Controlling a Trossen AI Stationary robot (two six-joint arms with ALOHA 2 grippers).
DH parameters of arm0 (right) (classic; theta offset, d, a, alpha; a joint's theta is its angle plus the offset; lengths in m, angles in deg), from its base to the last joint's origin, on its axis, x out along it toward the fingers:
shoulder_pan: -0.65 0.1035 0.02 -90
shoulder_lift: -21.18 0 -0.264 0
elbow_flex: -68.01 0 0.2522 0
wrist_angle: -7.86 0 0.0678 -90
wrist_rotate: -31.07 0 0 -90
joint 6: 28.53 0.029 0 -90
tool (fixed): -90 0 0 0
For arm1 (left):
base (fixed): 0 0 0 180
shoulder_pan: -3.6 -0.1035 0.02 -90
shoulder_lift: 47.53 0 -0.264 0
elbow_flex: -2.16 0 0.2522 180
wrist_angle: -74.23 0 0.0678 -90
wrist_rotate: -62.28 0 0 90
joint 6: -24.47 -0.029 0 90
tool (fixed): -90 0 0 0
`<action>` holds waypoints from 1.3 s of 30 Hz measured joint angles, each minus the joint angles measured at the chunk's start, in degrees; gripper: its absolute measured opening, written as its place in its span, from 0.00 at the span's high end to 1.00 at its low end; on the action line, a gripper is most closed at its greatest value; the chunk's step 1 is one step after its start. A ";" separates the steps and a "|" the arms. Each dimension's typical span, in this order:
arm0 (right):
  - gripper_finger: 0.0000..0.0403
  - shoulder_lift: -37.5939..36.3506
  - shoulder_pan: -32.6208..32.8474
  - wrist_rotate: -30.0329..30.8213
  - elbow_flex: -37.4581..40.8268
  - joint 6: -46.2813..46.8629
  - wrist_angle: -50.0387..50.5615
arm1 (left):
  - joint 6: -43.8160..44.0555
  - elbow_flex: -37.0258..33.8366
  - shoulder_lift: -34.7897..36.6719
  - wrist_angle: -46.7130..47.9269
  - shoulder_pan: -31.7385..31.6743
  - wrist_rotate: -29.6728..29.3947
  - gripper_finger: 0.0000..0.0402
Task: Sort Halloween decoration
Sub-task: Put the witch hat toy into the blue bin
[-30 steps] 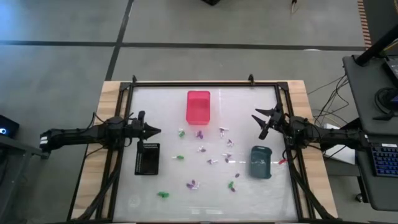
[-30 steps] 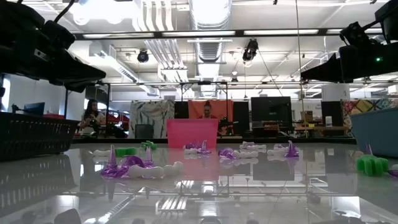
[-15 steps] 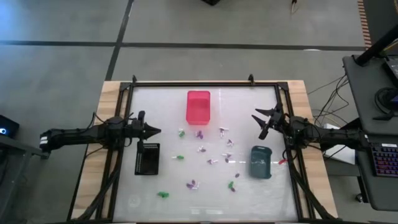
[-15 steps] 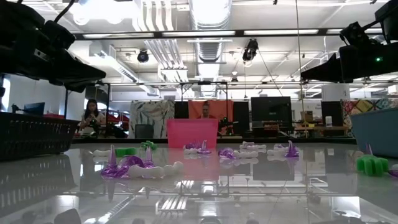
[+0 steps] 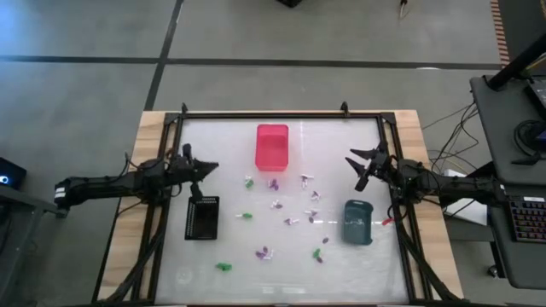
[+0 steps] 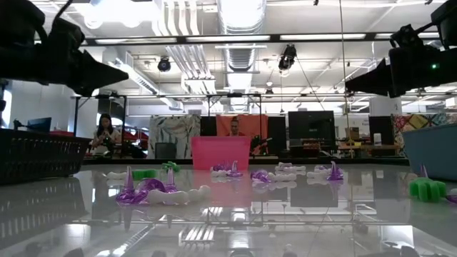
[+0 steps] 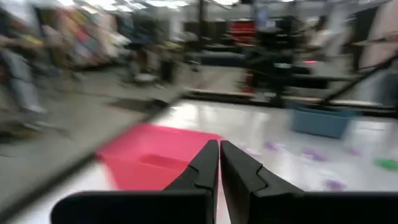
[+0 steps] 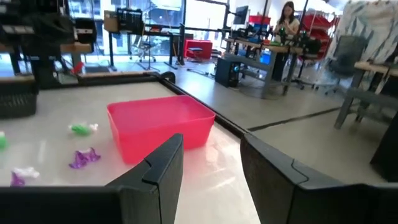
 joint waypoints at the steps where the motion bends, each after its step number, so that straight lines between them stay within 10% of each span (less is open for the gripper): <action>1: 0.62 0.01 0.00 -0.02 0.01 2.23 0.02 | -1.58 0.00 0.02 -0.91 -0.03 -1.36 1.00; 11: 0.62 0.39 0.00 -0.38 0.00 36.89 0.50 | -2.91 0.00 -0.24 -1.43 0.00 -2.87 1.00; 14: 0.62 0.37 0.00 -0.37 0.01 37.54 0.48 | 0.20 0.00 -0.31 -1.91 0.01 -2.55 1.00; 23: 0.62 0.69 0.00 -0.48 0.00 44.65 0.08 | 47.34 0.00 -0.39 -14.50 0.07 -5.02 1.00; 39: 0.69 25.42 0.00 -7.01 -15.98 37.47 1.54 | 47.06 0.00 -6.15 -19.24 0.14 -9.29 1.00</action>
